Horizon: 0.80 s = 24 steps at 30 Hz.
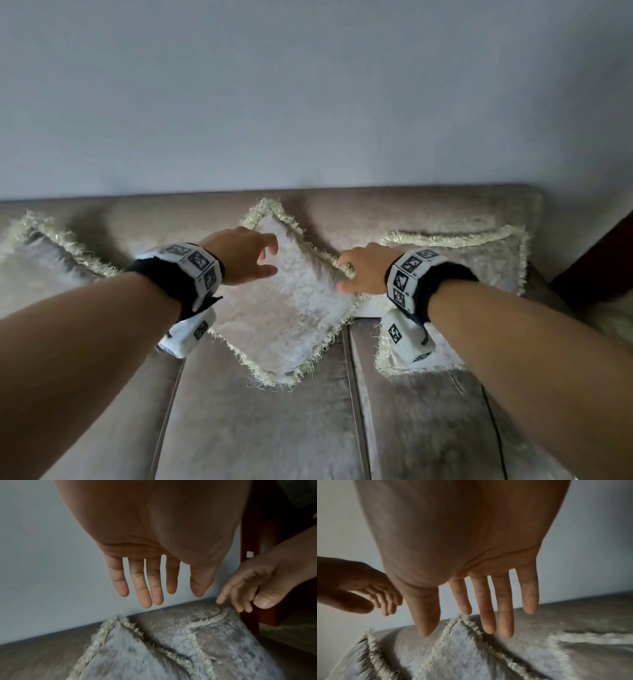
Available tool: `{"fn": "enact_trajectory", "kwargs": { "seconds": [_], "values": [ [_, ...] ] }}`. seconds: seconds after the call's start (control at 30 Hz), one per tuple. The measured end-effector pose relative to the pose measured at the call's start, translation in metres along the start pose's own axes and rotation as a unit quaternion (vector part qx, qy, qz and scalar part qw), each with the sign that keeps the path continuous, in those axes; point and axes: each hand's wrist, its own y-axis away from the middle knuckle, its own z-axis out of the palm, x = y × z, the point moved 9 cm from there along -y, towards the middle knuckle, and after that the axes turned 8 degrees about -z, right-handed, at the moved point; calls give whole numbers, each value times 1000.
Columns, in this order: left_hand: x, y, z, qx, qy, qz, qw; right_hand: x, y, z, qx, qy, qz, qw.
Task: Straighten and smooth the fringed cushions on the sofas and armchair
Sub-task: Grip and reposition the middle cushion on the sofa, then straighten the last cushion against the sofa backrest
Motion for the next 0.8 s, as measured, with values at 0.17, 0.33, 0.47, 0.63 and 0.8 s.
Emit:
{"fn": "enact_trajectory", "kwargs": {
  "seconds": [0.17,0.33,0.47,0.63,0.8],
  "values": [
    [76,81,-21,4,-15,71,997,-5,118,2,-15,36,63,997],
    [147,134,-27,-24,-66,128,989,-8,212,2,-7,36,88,995],
    [208,158,-49,2,-60,161,985,3,275,-3,3,48,104,993],
    [272,168,-59,11,-96,170,981,39,323,-9,21,45,109,993],
    [338,153,-81,36,-107,160,981,86,363,-24,48,56,83,994]
  ]
}}
